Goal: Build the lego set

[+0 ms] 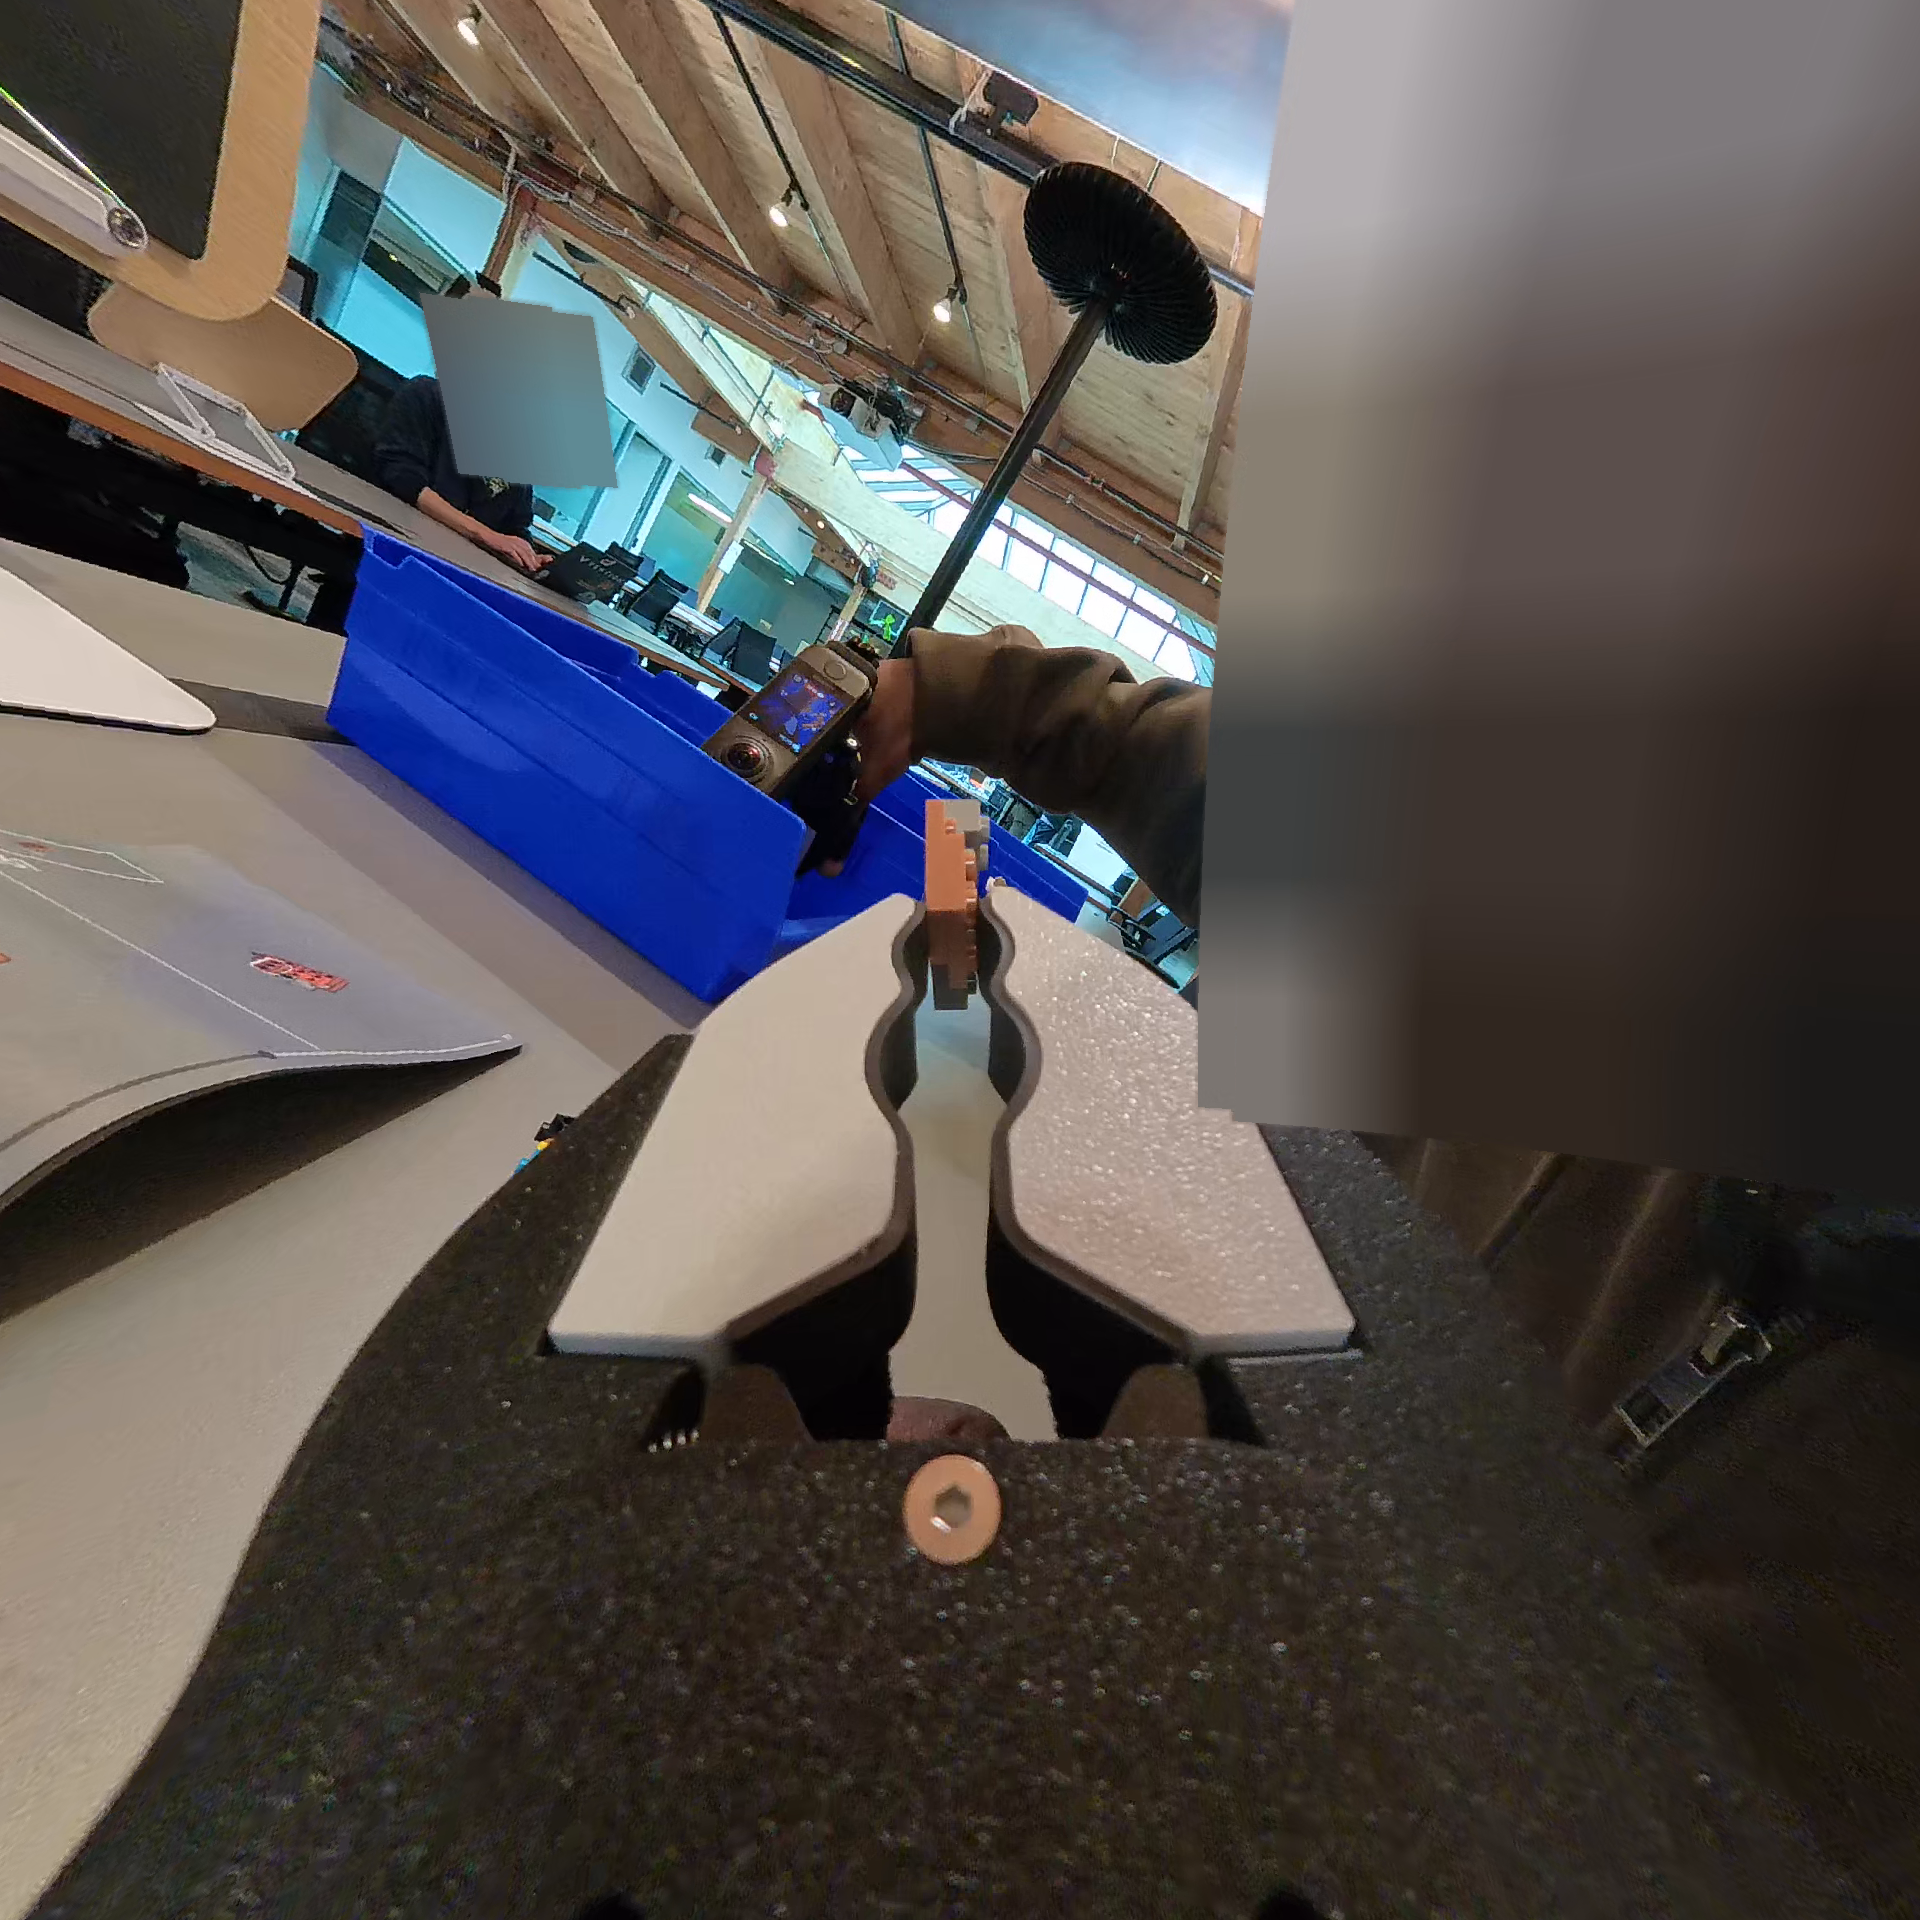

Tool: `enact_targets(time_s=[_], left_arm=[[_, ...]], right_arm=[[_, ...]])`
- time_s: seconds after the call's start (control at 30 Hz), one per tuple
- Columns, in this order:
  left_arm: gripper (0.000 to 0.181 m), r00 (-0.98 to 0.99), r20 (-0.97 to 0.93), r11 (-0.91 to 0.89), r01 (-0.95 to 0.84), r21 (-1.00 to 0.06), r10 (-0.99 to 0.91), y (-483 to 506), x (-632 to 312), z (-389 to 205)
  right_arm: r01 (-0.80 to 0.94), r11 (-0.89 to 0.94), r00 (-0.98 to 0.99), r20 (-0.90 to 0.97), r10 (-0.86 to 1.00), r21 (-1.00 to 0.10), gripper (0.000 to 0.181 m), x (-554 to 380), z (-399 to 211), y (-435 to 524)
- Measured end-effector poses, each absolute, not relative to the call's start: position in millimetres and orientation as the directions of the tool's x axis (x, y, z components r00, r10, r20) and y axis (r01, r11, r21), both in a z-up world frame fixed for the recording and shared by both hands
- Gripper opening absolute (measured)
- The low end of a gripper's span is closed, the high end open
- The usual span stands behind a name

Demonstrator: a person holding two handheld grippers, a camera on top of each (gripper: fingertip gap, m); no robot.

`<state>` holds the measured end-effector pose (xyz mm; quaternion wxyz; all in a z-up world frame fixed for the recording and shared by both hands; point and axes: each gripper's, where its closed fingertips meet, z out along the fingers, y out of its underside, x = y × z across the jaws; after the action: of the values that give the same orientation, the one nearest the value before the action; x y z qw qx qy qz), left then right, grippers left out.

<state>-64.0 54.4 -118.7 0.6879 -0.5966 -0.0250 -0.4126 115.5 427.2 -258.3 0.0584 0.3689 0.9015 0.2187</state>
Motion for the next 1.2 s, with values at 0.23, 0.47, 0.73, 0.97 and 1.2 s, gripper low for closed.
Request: enact_targets(time_s=[0.23, 0.47, 0.73, 0.97, 1.2], left_arm=[[0.008, 0.658, 0.535, -0.071, 0.594, -0.802, -0.53, 56.0, -63.1, -122.8], [0.008, 0.684, 0.523, -0.098, 0.558, -0.824, -0.508, 58.3, -60.8, -129.3], [0.008, 0.689, 0.518, -0.156, 0.517, -0.842, -0.507, 58.4, -49.9, -136.3], [0.008, 0.694, 0.518, -0.182, 0.501, -0.846, -0.499, 60.0, -45.1, -142.3], [0.008, 0.693, 0.531, -0.198, 0.504, -0.841, -0.488, 60.9, -47.0, -145.4]], right_arm=[[0.636, 0.64, -0.722, 0.041, 0.691, 0.43, 0.009, 117.1, -259.2, 424.5], [0.707, 0.638, -0.698, 0.156, 0.699, 0.306, 0.008, 101.2, -241.4, 410.2], [0.693, 0.696, -0.61, 0.361, 0.705, -0.188, 0.007, 55.3, -162.2, 275.8], [0.425, 0.586, -0.571, 0.298, 0.765, -0.69, 0.007, 12.2, -122.4, 132.2], [0.272, 0.338, -0.563, 0.136, 0.815, -0.901, 0.007, -23.7, -129.3, 77.1]])
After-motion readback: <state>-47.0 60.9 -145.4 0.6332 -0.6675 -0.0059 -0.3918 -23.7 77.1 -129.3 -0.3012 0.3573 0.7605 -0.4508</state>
